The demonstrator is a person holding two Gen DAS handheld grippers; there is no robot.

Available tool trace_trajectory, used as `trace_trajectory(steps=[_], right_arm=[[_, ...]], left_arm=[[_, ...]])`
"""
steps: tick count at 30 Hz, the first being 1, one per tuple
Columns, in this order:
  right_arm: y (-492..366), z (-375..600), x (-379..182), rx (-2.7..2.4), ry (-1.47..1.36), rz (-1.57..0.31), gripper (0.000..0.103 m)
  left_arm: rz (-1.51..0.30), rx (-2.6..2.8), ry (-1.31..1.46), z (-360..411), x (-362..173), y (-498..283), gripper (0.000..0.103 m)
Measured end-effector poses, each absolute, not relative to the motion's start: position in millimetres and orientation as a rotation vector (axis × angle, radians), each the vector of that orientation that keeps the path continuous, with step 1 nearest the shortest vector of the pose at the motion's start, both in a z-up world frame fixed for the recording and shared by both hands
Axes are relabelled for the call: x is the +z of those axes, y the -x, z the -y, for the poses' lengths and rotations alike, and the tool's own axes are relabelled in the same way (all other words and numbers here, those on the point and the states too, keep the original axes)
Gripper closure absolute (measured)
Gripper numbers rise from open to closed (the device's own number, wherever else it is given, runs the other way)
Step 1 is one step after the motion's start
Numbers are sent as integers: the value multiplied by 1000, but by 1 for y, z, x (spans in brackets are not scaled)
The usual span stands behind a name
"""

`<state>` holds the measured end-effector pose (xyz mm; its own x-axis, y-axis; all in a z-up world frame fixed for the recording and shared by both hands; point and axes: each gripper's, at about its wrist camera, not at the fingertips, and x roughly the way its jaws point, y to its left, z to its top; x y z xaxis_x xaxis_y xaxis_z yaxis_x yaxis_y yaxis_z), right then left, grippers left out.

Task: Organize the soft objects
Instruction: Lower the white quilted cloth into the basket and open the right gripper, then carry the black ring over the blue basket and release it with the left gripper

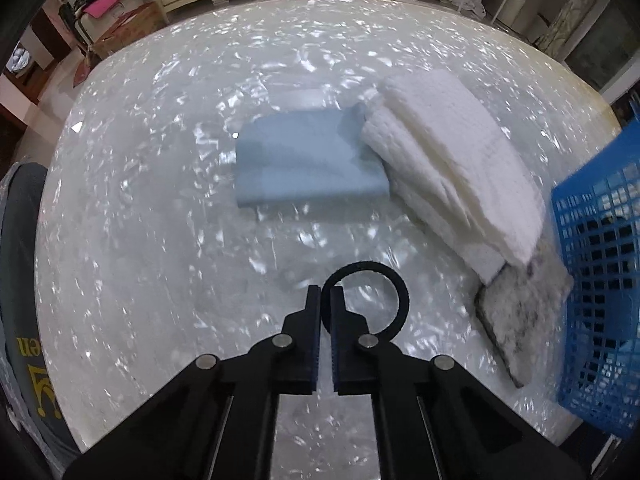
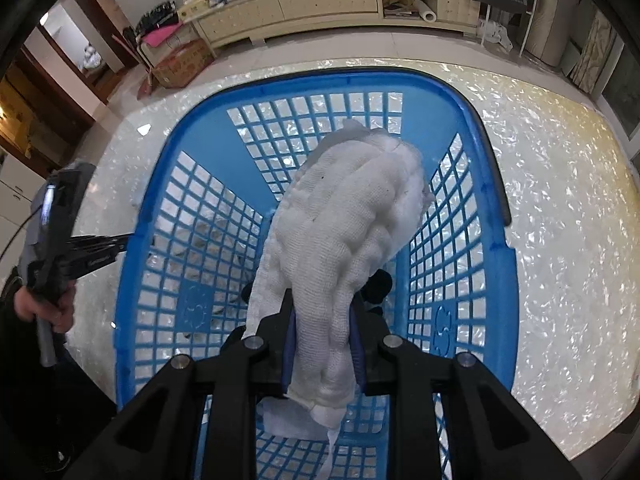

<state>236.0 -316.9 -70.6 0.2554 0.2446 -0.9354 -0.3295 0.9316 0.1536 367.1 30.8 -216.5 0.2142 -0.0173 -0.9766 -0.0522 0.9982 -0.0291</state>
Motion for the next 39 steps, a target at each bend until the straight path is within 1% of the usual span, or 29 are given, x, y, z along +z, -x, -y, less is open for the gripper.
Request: trace_trajectory(steps=[4,6,7,8,9,12,13,14,16,23,31,39], right_arm=[[-240,308,-76,377,138,-1283,80],[-241,307,-76,366,163,-1292,77],[-240,306,-75,361,173,-1295,72],[-239,305,-73,355,181,-1297,65],[-236,305,-70,352,186,-1291,62],[-224,306,-58,370,180,-1272,41],[-223,302,-55,364,189,-1269,20],[-219,303,-51,347,211,-1257,4],[-209,305,-42,327,247,-1219,2],[-182,330,-30,325,207,-1212,0],[-156,346,-21,301,161,-1189,0],[-141,362,-21,263,156,-1132,0]], left_arm=[[-1366,-11,80,-28,-214,-344,100],[-1362,-29,95,-27,-213,-329,100],[-1357,-39,98,-26,-209,-320,100],[-1347,-52,95,-24,-204,-312,100],[-1336,-63,92,-25,-197,-303,100],[-1301,-101,82,-21,-175,-285,100],[-1291,-113,80,-17,-167,-283,100],[-1280,-124,78,-15,-160,-278,100],[-1251,-150,73,-10,-138,-273,100],[-1172,-240,54,7,-85,-248,100],[-1128,-338,19,36,-50,-228,100],[-1119,-402,-27,73,-37,-227,100]])
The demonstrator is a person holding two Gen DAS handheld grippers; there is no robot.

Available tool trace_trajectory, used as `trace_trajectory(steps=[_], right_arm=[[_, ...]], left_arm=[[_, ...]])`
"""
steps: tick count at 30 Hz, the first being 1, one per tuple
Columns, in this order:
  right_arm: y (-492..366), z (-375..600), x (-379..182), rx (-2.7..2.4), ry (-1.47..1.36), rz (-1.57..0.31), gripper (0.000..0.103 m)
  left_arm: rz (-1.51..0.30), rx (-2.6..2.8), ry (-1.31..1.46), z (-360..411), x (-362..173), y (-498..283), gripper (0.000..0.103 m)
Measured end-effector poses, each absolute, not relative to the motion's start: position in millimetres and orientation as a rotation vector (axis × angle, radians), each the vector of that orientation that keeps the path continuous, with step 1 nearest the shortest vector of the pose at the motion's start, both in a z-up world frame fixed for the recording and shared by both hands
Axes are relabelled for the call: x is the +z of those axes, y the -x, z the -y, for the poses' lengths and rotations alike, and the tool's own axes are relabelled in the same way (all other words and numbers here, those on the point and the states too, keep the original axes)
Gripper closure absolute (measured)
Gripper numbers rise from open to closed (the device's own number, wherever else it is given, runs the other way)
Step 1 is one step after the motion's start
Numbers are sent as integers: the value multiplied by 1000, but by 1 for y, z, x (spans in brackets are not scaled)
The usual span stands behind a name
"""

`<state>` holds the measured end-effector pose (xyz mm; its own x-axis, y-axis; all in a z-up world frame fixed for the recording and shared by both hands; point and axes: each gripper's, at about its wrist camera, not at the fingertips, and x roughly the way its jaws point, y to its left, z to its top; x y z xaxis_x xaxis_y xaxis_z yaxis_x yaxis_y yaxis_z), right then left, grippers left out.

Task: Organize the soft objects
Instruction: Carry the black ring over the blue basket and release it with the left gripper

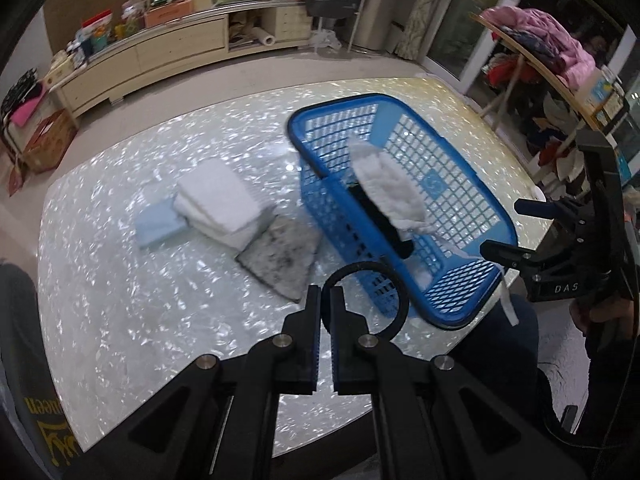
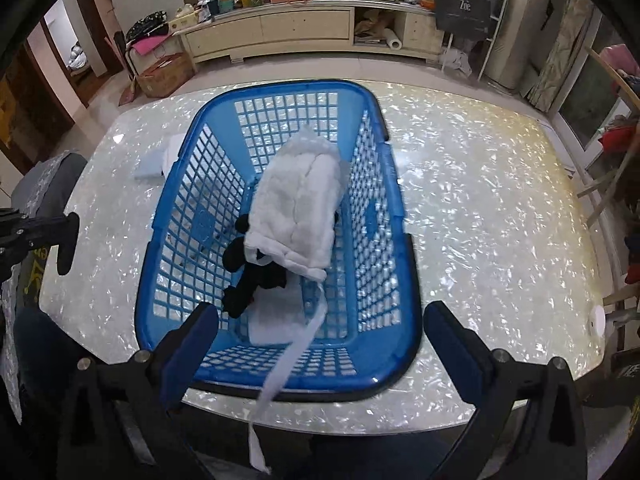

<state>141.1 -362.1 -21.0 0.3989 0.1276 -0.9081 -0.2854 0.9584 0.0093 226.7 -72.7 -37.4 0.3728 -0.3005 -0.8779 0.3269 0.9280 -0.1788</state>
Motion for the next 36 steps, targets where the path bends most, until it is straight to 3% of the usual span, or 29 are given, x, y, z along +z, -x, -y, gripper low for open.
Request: trace_trajectory(steps=[17,36], right_arm=[[-151,398,-53,193,122,-1172,0],[-165,417,-70,229,57,-1183,0]], left_arm=[[-1126,-523,-177,156,-38,-256,100],[-1223,-547,-295,213,-92,-299,100]])
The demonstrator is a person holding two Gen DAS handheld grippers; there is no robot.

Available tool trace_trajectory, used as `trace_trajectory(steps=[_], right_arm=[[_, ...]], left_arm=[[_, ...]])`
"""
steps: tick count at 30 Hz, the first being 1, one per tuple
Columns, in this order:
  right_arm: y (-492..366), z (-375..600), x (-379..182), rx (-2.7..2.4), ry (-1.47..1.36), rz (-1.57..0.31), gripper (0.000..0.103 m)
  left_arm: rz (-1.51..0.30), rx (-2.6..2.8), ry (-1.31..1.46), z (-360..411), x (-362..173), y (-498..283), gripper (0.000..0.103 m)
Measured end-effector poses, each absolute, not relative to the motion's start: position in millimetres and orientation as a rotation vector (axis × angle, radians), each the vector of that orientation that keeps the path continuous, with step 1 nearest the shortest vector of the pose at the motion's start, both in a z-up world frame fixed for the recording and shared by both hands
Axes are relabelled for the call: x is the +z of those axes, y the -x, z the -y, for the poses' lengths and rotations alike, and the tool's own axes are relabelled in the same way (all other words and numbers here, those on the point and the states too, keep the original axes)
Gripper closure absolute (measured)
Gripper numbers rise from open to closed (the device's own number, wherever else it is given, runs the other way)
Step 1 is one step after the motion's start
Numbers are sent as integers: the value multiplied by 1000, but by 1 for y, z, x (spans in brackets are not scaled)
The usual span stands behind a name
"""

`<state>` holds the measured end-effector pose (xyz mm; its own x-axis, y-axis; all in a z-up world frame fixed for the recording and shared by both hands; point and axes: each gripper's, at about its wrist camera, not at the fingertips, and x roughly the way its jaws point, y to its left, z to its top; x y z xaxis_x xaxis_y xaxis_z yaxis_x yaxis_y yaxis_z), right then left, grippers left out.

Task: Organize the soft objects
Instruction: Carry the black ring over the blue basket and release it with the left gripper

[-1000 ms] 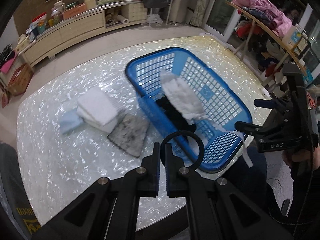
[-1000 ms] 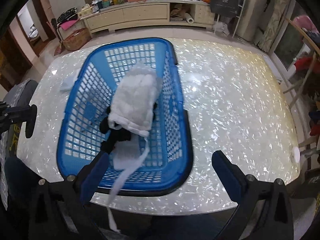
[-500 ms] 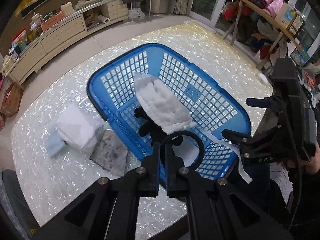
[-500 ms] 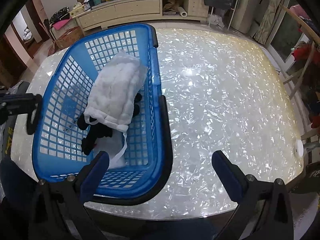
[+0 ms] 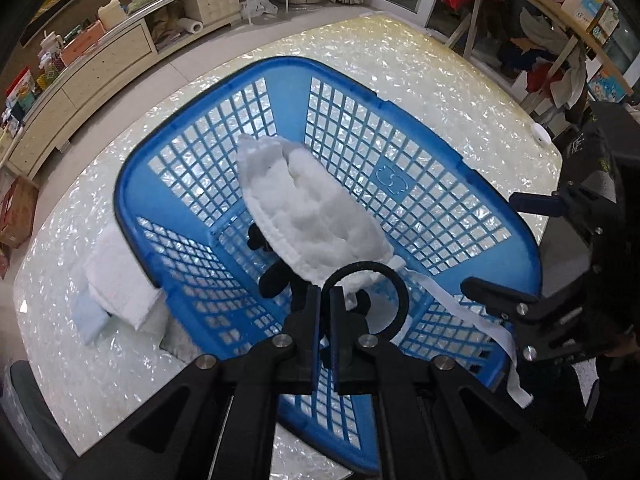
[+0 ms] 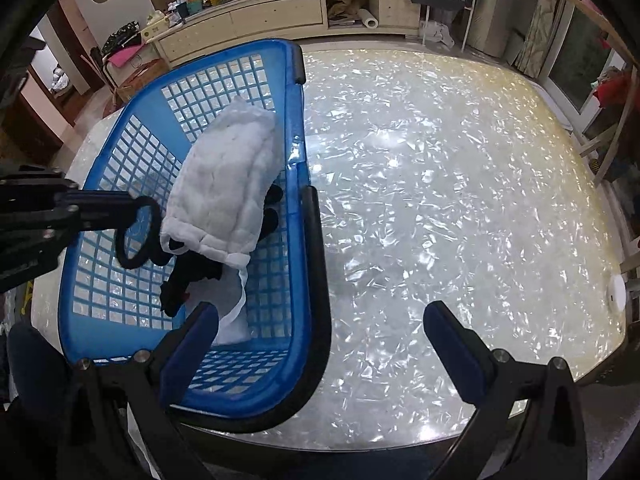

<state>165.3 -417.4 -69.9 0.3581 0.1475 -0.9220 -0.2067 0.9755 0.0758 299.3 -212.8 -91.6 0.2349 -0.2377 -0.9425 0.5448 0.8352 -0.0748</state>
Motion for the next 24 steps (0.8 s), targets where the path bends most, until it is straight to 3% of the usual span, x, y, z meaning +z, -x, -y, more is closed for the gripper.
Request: trace_trajectory(steps=[20,22,24], right_arm=[[-175,422,-83,255,22,-1203,0],[-175,422,-80,251,24,-1199,0],[-176,422,-79,248,22,-1195,0]], left_arm=[[-1284,-537,-375,236,-138,-336,100],[-1281,-541,-379,237,-138,-336,95],[-1282,-538,-392,237,-139,-337,82]])
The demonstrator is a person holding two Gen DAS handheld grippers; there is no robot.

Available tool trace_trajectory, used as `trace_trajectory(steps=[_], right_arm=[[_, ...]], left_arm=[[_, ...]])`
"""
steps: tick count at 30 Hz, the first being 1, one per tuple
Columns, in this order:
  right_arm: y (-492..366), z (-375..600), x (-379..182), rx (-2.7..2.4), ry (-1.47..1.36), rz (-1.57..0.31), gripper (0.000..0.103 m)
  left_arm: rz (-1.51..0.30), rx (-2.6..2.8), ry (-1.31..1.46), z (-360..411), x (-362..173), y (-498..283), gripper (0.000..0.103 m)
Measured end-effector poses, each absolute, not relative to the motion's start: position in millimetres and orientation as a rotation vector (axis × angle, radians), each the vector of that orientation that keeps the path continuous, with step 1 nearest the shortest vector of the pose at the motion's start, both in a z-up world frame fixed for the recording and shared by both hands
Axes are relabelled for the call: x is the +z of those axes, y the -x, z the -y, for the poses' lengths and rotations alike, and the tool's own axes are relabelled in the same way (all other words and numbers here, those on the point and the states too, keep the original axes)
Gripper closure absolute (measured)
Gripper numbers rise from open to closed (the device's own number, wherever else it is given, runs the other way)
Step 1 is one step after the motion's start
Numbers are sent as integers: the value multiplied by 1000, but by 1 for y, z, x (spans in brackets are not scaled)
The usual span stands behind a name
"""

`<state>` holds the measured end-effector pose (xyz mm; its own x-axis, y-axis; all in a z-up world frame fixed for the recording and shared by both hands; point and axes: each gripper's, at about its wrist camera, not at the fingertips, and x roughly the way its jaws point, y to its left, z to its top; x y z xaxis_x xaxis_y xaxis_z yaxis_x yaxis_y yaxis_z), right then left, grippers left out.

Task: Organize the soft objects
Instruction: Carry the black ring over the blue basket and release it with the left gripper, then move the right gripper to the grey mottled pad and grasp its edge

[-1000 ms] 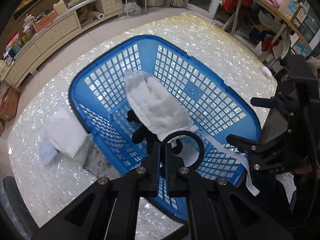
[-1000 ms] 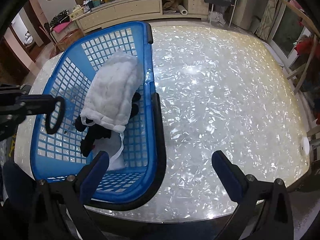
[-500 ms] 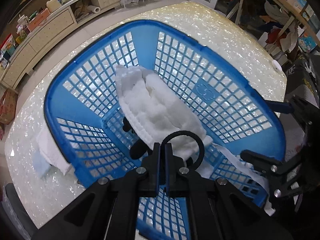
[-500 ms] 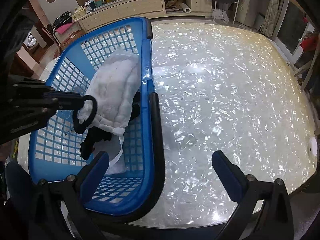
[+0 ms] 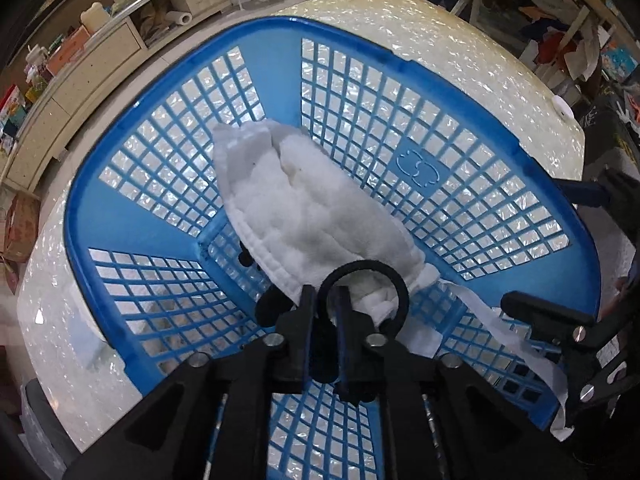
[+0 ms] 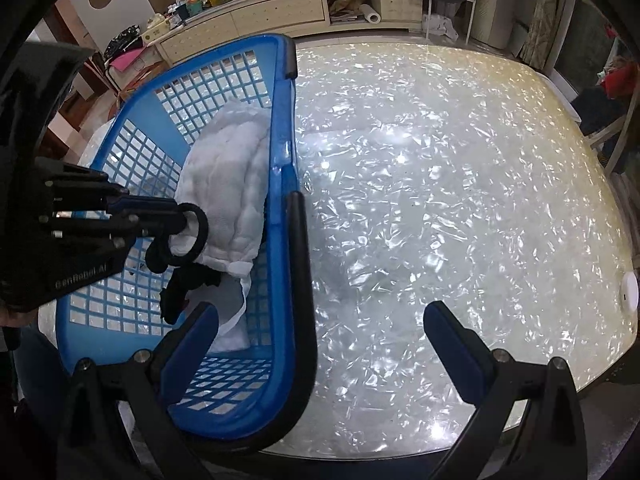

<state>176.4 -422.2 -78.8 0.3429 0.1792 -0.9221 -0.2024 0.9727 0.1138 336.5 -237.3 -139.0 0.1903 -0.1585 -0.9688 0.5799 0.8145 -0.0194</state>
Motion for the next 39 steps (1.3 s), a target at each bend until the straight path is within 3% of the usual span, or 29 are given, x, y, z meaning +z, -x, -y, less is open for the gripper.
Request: trace_trajectory(steps=[3,5,10,12,24,39], right_arm=[[-174,421,-75,246,20,-1196,0],[-171,418,-70,242,33,-1193,0],[-163,407,-53,231,69,-1182,0],[-160,401,-47,232,85,-1182,0],[-139,345,-12,289,162,-1164,0],[-130,242,-19,411,265,-1182,0]], left_arm=[[-1257,-539,-403,238,-133,-331,67],[-1243,-545,-398,239,-126,-328,64],[-1212,-561,-385,233,-103,-316,42],[-1208,-577,-374,226,-94,-309,21],[-1173,-539,-362,164,-56,-265,21],[-1217,-432,-248,48,-70,-221,21]])
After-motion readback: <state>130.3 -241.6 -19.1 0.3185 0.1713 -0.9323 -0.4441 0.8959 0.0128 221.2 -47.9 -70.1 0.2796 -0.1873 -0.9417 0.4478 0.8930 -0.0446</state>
